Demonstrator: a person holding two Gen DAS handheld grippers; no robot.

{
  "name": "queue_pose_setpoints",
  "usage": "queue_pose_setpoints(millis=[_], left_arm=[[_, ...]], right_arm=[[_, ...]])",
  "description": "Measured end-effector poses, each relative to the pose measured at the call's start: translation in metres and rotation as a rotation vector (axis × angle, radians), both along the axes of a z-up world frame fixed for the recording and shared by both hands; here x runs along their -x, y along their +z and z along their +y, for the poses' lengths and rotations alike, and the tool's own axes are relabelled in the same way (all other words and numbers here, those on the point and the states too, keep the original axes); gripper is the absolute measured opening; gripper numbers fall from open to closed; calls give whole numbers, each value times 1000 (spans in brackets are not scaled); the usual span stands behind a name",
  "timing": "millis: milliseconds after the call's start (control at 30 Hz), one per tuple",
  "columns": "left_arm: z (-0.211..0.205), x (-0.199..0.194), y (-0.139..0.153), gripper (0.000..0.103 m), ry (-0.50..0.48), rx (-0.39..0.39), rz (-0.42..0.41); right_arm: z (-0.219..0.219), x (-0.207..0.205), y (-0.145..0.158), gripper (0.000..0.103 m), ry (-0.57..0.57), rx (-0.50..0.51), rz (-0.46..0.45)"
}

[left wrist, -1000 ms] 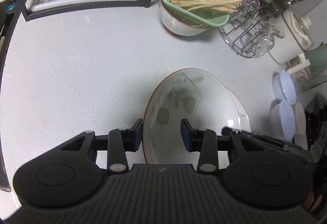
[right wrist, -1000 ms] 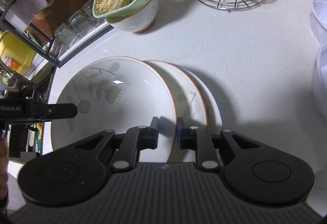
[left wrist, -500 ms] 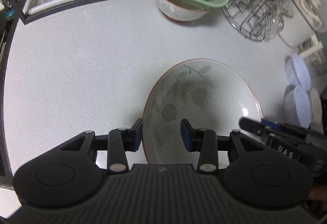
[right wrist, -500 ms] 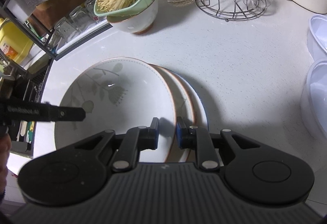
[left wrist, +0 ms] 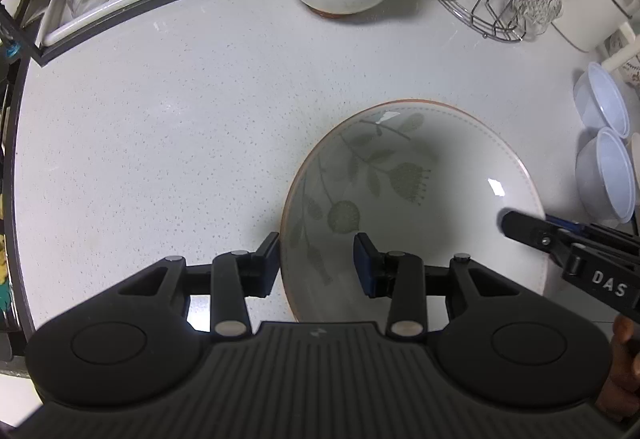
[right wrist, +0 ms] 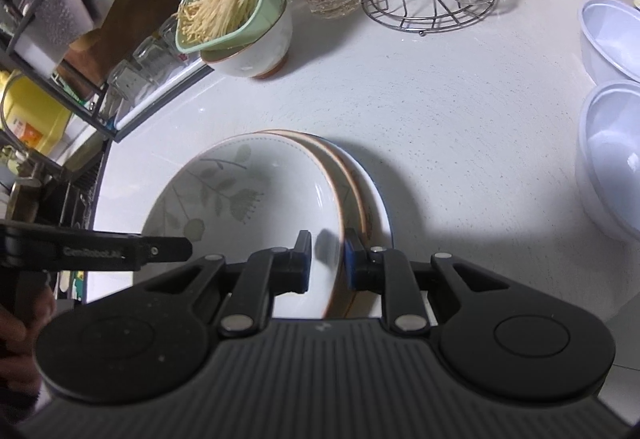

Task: Organize plates and bowls
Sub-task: 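Lower the held leaf-pattern plate onto the plate stack with both grippers, then open both grippers and lift them off the stacked plate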

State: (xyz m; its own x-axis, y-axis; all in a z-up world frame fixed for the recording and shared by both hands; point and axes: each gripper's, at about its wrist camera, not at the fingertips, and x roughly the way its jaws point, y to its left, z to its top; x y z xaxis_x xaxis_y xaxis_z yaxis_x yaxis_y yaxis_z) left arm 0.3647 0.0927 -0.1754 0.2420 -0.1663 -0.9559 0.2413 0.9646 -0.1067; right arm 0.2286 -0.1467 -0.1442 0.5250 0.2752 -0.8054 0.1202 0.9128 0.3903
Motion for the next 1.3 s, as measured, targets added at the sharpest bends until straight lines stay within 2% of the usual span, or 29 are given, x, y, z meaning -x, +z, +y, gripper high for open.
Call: queue_pose_setpoints(millis=[300, 467, 667, 867, 1033, 1100, 1300], left_arm=[[3, -3, -5, 44, 27, 18, -3], [6, -4, -5, 44, 72, 45, -8], [5, -3, -8, 44, 88, 35, -6], [7, -6, -8, 44, 99, 41, 7], [10, -7, -8, 43, 112, 54, 18], [10, -7, -8, 42, 111, 57, 21], [14, -4, -8, 42, 112, 74, 28]], right_arm=[[-2, -8, 1, 21, -23, -5, 0], [-1, -20, 5, 21, 6, 25, 0], [-1, -24, 13, 21, 42, 59, 13], [-6, -23, 14, 20, 48, 43, 37], [-15, -22, 14, 20, 17, -12, 67], [-17, -20, 19, 21, -3, 24, 59], [-15, -20, 18, 21, 19, 11, 78]])
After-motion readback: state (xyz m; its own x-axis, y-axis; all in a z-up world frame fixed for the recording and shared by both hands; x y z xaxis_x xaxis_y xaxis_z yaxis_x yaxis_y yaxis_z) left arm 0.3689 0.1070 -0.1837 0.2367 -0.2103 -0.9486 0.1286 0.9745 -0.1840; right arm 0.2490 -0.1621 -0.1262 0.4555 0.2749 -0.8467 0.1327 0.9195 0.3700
